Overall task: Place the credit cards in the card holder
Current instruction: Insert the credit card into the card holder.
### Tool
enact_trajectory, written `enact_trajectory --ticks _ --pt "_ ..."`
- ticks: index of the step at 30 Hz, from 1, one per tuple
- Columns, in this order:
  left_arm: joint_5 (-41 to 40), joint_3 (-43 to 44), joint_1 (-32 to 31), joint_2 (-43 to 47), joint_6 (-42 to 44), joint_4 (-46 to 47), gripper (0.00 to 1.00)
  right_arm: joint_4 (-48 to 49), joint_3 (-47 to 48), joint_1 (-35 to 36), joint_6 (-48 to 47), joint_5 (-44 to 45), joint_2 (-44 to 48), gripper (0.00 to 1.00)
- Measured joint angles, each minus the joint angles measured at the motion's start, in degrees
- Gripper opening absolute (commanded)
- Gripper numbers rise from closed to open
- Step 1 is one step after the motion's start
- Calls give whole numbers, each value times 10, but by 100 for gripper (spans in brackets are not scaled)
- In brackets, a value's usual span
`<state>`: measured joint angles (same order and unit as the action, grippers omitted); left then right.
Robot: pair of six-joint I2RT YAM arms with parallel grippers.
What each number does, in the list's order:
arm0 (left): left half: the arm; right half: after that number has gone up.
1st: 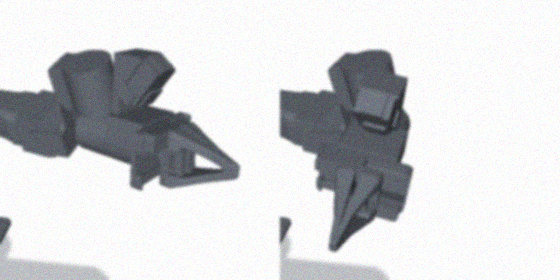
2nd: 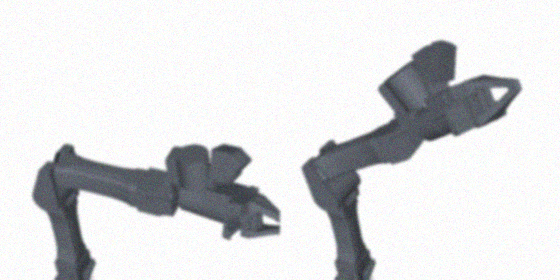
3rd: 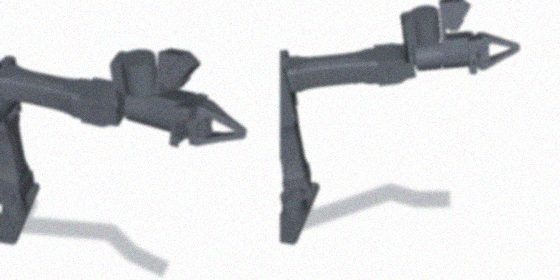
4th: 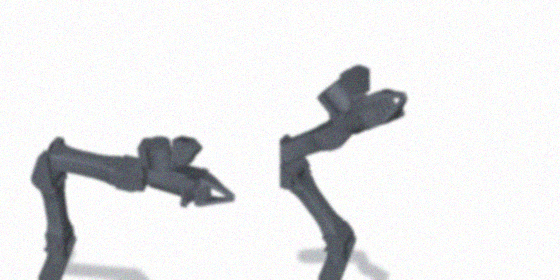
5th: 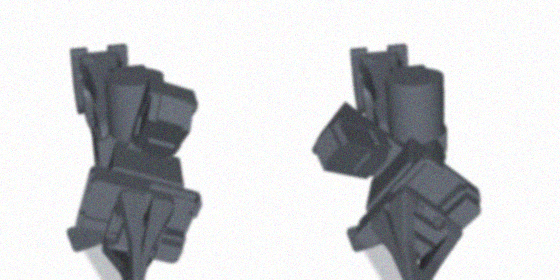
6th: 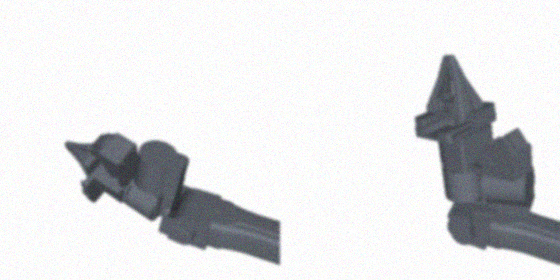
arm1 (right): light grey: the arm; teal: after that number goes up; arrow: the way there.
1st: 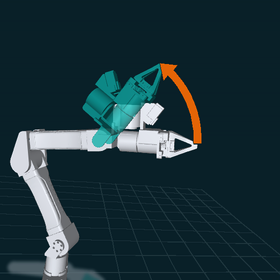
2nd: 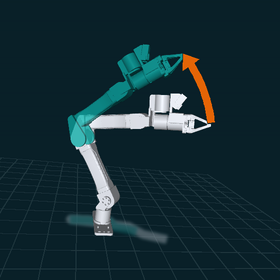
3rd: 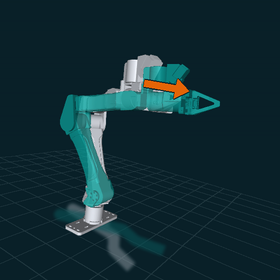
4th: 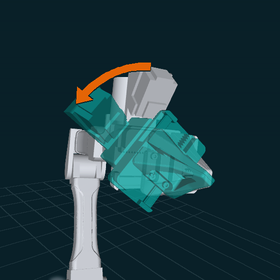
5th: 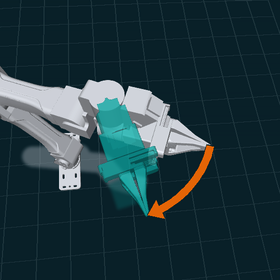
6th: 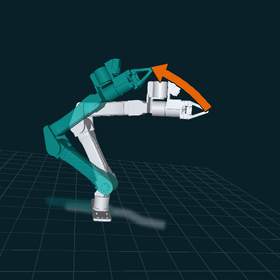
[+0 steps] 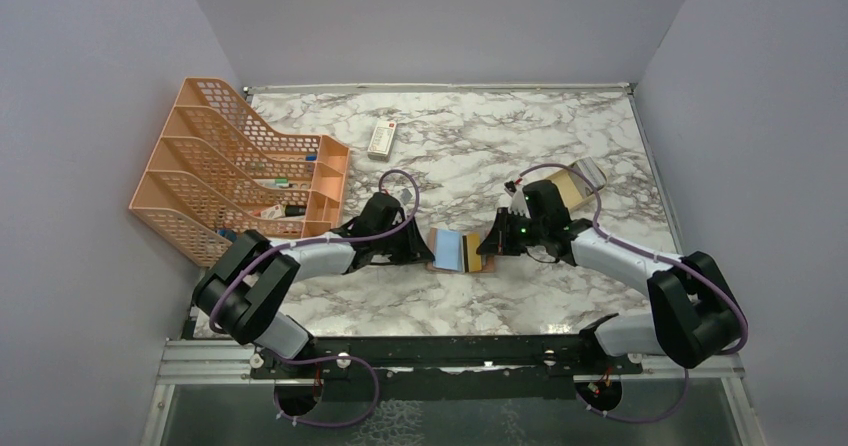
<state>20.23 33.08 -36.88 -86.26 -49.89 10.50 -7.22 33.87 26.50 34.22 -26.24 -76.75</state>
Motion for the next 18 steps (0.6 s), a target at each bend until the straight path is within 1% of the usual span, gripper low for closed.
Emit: enact_trajectory --ticks 2,3,10,18 --pt "-3 0 0 6 4 -5 2 1 0 -3 0 -1 -6 1" --pt "-4 0 0 8 8 -8 0 2 0 -5 0 -2 -10 1" --pt "-7 0 0 11 17 -19 0 16 -10 -26 16 -23 -21 1" --pt "-17 -14 0 13 21 -21 0 47 -11 -34 44 -62 -38 1"
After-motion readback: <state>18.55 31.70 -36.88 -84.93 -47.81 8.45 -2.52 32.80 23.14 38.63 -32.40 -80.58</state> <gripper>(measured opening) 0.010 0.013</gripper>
